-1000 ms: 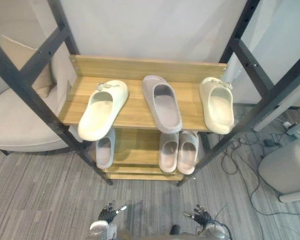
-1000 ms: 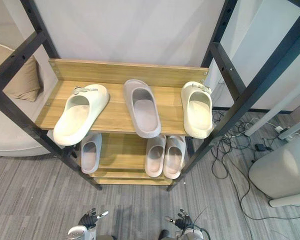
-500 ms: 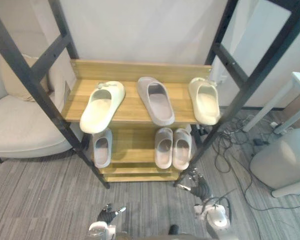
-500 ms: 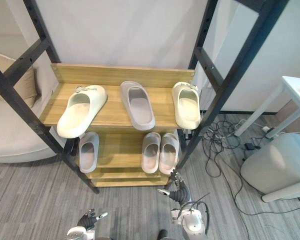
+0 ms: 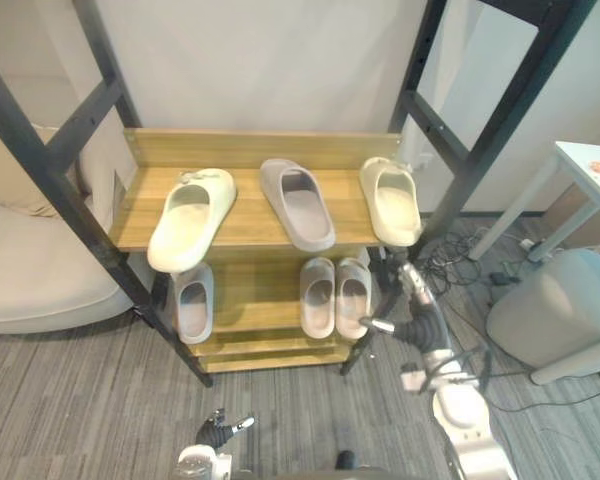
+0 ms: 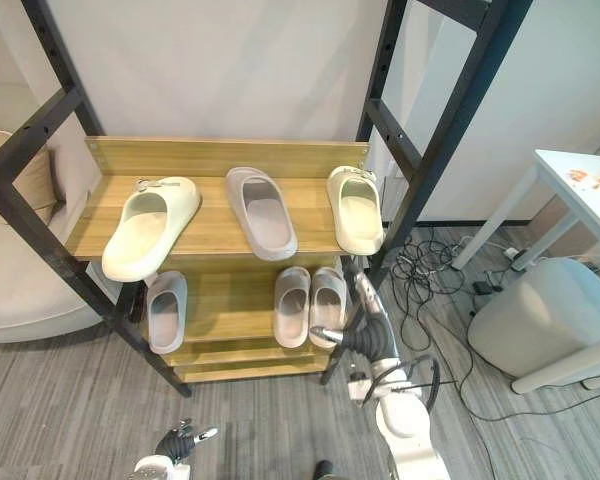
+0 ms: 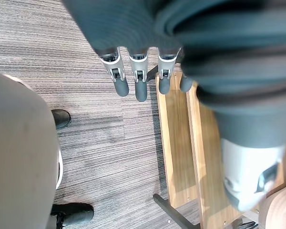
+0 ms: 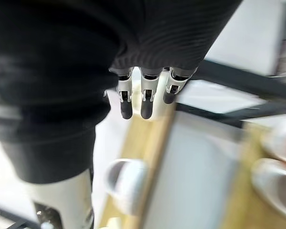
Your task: Organize the slippers on the shoe rack
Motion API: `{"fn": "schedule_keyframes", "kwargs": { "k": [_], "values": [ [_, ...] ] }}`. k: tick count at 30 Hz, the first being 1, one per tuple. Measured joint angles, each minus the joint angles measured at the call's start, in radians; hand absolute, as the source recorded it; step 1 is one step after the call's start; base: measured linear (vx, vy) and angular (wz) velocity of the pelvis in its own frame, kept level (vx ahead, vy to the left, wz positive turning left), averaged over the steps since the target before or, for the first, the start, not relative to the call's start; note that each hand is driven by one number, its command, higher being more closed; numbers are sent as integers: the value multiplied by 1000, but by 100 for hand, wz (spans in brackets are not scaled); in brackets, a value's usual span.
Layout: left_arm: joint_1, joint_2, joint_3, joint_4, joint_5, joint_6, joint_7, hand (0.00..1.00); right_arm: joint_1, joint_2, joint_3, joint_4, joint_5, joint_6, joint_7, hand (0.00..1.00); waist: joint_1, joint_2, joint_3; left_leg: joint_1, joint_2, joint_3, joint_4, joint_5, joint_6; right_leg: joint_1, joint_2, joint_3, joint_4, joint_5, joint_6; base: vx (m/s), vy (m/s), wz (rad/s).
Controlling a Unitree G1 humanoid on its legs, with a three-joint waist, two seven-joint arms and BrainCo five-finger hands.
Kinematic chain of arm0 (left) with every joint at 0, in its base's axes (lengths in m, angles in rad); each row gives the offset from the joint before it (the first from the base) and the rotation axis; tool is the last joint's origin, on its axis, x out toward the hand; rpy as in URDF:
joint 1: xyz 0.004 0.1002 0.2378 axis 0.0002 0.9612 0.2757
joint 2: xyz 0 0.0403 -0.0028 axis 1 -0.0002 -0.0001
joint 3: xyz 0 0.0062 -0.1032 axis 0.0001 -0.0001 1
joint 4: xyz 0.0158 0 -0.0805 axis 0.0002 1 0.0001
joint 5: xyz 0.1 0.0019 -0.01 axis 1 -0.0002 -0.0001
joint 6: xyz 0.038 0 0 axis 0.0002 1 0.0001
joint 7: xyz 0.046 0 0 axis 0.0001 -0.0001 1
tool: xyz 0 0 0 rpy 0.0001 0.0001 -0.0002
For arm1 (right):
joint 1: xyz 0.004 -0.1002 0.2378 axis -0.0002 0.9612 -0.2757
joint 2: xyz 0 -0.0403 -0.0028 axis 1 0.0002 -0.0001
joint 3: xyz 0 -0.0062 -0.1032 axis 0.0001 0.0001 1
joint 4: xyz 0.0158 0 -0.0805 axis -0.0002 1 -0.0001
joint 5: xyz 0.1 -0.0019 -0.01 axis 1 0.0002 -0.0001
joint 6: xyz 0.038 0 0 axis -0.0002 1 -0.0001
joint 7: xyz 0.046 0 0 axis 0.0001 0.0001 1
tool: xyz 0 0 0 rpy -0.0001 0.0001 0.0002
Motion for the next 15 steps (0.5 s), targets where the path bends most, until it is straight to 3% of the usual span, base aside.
{"fn": "schedule_keyframes", "kwargs": {
  "k": [11,15],
  "values": [
    [0,-2,-14,-7,0,-3,-18,0,-248,-121,-46,0,10,-13,-28,0,3,4,3,-26,-7,-43,-16,3,5,0,-7,-33,0,-10,12,-6,-10,10],
    [1,-2,-15,-17,0,-3,-38,0,-436,-204,-47,144,11,-9,-29,0,7,3,2,-36,-8,-52,-19,8,5,-13,-6,-42,1,-14,14,46,-2,4]
  ]
}}
